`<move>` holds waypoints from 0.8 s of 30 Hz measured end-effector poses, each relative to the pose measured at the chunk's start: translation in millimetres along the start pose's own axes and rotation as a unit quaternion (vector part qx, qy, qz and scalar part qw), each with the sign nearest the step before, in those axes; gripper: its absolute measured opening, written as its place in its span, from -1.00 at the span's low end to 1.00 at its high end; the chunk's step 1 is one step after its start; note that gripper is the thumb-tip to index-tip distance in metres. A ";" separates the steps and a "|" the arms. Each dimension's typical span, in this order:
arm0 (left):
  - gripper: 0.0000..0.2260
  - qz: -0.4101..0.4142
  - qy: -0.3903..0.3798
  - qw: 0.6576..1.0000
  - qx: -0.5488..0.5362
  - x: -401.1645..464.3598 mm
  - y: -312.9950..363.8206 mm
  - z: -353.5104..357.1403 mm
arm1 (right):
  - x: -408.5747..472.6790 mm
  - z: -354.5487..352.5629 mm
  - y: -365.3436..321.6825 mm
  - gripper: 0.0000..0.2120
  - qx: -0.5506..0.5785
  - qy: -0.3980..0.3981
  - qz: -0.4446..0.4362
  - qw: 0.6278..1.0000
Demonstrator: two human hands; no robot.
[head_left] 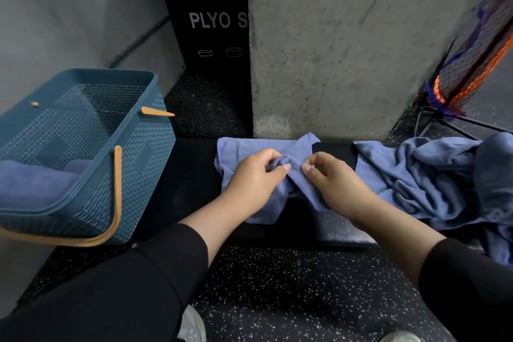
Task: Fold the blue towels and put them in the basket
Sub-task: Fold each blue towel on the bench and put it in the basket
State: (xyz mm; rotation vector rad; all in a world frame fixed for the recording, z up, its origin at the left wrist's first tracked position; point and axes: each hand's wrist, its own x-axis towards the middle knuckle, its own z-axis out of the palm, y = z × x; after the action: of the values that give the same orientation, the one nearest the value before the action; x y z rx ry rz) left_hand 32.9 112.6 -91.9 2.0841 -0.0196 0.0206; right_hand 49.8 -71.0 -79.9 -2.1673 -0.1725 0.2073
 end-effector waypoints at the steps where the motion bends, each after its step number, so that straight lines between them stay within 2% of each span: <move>1: -0.85 -0.023 -0.009 0.999 -0.037 2.3 0.3 -1.2 | 0.3 -0.3 -1.4 -0.87 -0.017 0.010 -0.014 1.000; 4: -0.69 -0.055 -0.009 0.995 -0.078 5.7 5.3 -5.0 | -3.9 -3.8 -7.9 -0.82 -0.065 0.014 -0.072 0.995; 7: -0.61 -0.074 0.007 0.994 -0.076 9.3 15.0 -9.5 | -10.4 -6.1 -15.3 -0.41 -0.175 -0.023 -0.104 0.979; 9: -0.62 -0.079 -0.008 0.993 -0.087 10.9 19.4 -13.0 | -13.4 -1.8 -18.5 -0.31 -0.246 -0.012 -0.121 0.962; 13: -0.62 -0.071 -0.041 0.991 -0.110 9.8 21.4 -19.4 | -15.0 7.6 -20.3 -0.52 -0.307 0.057 -0.184 0.932; 17: -0.65 -0.066 -0.048 0.990 -0.116 9.7 23.0 -26.3 | -10.1 8.1 -17.5 -0.73 -0.214 0.098 -0.208 0.949; 19: -0.66 -0.063 -0.051 0.990 -0.116 9.1 25.1 -32.5 | -7.5 8.5 -18.8 -0.74 -0.134 0.098 -0.176 0.970; 21: -0.79 -0.058 -0.066 0.991 -0.106 9.5 24.3 -39.9 | -5.5 7.0 -23.6 -0.74 -0.058 0.092 -0.119 0.987; 24: -0.88 -0.040 -0.055 0.998 -0.009 9.8 18.7 -51.5 | -0.6 1.9 -26.8 -0.79 -0.027 0.097 -0.076 0.992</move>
State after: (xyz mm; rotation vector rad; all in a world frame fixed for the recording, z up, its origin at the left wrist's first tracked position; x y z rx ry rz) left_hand 42.0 148.2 -50.0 2.0641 -0.0036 -0.1415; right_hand 47.6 -54.4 -58.8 -2.2016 -0.2338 -0.0954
